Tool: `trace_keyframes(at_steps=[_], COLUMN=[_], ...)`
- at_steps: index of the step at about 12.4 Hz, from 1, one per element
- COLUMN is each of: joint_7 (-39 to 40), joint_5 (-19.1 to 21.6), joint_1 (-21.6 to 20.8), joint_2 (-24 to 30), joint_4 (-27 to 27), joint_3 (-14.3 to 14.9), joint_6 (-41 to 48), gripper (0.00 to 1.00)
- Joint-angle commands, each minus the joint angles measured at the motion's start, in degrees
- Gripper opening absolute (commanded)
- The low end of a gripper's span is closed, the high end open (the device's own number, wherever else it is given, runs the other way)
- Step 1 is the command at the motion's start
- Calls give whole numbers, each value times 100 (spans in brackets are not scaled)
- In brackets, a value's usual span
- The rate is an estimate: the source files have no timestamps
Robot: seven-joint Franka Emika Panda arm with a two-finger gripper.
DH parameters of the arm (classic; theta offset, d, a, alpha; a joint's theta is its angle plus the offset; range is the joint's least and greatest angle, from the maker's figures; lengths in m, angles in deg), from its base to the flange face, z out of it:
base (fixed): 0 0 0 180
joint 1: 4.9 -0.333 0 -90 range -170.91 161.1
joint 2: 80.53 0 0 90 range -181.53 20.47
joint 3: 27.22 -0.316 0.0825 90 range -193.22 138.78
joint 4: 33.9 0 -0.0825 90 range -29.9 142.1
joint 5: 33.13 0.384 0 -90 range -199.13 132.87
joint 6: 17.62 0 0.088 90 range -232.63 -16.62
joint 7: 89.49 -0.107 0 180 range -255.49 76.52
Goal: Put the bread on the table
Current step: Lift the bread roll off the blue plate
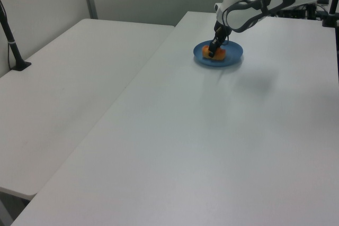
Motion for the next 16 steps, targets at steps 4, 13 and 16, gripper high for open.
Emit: trace_keyframes(at_steps=[4, 13, 16], joint_7=[-31, -1083, -1576], joint_5=[13, -426, -435], joint_1=[-42, -1569, -2158], joint_2=[1000, 1433, 1310], joint_4=[161, 469, 469], joint_3=[1, 1, 0], joint_6=[687, 988, 936], gripper=[40, 41, 41])
